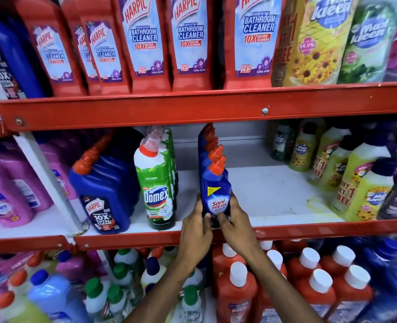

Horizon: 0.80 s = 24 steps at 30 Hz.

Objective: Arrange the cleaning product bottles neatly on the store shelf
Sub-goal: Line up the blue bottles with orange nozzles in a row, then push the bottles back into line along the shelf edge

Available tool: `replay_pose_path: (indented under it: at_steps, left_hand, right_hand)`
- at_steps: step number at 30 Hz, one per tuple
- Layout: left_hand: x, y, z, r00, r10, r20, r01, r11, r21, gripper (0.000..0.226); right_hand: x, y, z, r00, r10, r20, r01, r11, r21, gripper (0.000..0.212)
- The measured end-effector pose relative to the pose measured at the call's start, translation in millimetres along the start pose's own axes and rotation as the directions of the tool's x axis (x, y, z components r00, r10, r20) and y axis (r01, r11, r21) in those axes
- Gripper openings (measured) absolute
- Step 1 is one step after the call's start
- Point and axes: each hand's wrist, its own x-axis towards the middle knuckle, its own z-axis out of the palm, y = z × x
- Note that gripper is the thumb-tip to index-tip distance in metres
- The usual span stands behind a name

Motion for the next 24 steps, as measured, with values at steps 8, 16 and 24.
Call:
replay_pose_path:
  at_steps: [8,16,24]
  left_hand:
    - [7,2,2,0.998,-0.019,0.063,0.019,1.0,-0.002,0.061]
    - [-40,-17,-40,0.85,-0.01,-0.527,-0.113,0.973,-0.201,0.047]
    - [-10,-55,-81,0.952,-0.263,-0.156,0.149,0.845,-0.514,0.071]
  right_hand:
    - [3,4,0,0.998,0.048,-0.051,-0.046,0.998,0.03,0.062]
    - [-51,-35,25,0.794,-0.152,-0.588,0.26,0.96,0.103,0.041]
    - [-18,-58,88,0.995,0.052,0.088,-0.069,0.976,0.208,0.059]
